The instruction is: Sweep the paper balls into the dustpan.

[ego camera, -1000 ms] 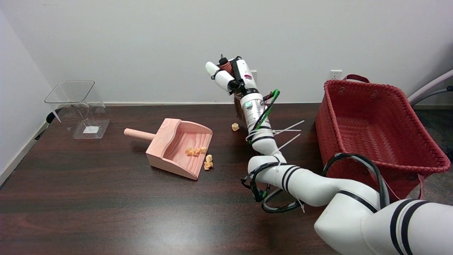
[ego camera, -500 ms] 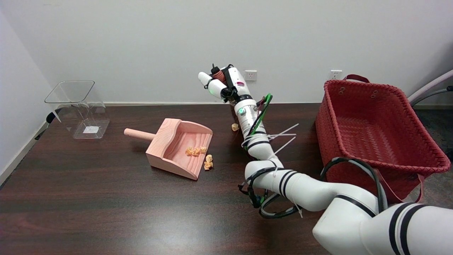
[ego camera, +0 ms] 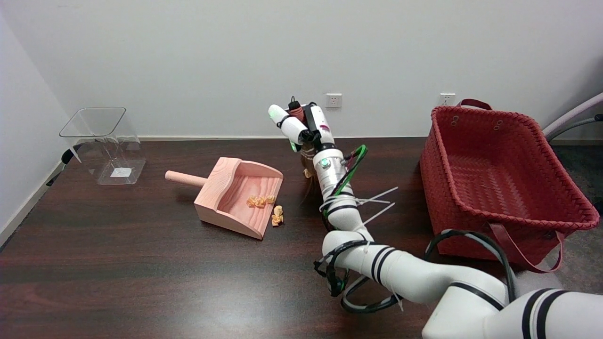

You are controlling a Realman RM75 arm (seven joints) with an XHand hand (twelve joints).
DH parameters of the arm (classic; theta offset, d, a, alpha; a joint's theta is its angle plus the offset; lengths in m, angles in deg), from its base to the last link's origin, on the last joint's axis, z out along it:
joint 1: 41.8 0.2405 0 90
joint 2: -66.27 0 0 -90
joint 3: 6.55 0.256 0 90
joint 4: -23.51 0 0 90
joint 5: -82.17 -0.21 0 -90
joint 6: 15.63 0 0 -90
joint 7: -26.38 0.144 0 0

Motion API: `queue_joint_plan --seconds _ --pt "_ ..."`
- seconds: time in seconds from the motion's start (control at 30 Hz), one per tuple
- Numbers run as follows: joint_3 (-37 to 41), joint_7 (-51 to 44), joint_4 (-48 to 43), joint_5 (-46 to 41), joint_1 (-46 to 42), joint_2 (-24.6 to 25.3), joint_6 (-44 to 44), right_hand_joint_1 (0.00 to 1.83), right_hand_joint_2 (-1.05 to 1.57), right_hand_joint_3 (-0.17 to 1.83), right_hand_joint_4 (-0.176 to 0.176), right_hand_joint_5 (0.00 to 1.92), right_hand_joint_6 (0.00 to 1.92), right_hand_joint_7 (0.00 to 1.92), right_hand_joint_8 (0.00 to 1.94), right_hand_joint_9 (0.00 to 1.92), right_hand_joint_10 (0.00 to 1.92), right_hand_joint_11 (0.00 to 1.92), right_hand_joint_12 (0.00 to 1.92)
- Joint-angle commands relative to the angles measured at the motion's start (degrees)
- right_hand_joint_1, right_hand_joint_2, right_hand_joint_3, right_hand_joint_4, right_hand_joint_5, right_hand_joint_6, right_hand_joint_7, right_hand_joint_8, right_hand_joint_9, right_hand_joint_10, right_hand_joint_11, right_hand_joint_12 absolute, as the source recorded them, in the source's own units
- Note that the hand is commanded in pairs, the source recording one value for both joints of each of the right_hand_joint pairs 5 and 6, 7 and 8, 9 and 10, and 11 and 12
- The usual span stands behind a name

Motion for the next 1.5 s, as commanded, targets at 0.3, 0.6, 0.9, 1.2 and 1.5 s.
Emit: queue_joint_plan --seconds 0.3,0.6,0.9,1.2,1.5 --pt "-0.9 11.3 -10.6 -11.7 -7.7 3.8 -5.8 0.62 1.57 -0.1 0.0 1.92 1.92 1.92 1.92 1.92 1.92 1.92 1.92" --pt "-2.7 11.7 -13.6 -15.6 -7.9 4.5 -6.0 0.62 1.57 -0.1 0.0 1.92 1.92 1.92 1.92 1.92 1.92 1.92 1.92" --pt "-3.8 18.4 -14.8 -21.9 -8.6 5.7 -6.5 0.61 1.57 -0.07 0.0 1.92 1.92 1.92 1.92 1.92 1.92 1.92 1.92" --pt "-4.0 23.8 -13.5 -28.6 -7.7 8.0 -4.6 0.59 1.57 -0.06 0.0 1.92 1.92 1.92 1.92 1.92 1.92 1.92 1.92" --pt "-4.1 26.7 -11.1 -28.9 -5.4 8.5 -4.3 0.58 1.57 -0.04 0.0 1.92 1.92 1.92 1.92 1.92 1.92 1.92 1.92"
